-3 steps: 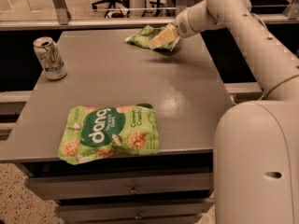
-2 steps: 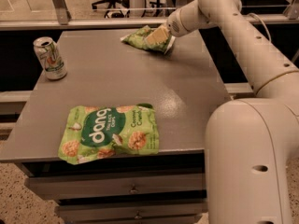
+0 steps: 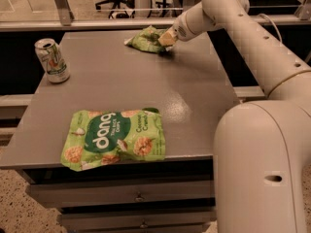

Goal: Pick green jalapeno chip bag

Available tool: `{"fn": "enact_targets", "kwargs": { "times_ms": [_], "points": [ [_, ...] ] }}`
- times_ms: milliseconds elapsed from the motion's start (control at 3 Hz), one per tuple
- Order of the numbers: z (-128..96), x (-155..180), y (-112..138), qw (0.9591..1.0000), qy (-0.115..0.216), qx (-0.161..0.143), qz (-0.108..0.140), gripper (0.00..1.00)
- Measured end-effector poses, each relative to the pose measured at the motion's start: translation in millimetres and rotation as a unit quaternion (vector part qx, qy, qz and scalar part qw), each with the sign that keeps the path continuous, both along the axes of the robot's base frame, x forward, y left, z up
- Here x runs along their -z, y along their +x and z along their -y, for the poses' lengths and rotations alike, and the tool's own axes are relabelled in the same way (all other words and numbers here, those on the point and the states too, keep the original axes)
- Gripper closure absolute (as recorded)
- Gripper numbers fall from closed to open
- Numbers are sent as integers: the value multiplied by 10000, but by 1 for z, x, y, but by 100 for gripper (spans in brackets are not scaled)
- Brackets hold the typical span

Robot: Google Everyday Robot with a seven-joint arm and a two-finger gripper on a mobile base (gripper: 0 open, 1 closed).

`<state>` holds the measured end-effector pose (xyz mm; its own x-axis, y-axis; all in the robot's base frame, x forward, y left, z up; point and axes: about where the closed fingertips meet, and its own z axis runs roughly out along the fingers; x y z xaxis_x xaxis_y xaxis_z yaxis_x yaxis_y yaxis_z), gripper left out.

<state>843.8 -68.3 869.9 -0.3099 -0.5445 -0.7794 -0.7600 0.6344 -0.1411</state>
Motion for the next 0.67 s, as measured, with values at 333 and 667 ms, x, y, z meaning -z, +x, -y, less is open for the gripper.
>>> {"fn": "enact_targets", "kwargs": {
  "times_ms": [333, 667],
  "points": [
    [3, -34, -6, 9993, -6, -108, 352, 100],
    [5, -65, -20, 9978, 120, -317, 568, 100]
  ]
}}
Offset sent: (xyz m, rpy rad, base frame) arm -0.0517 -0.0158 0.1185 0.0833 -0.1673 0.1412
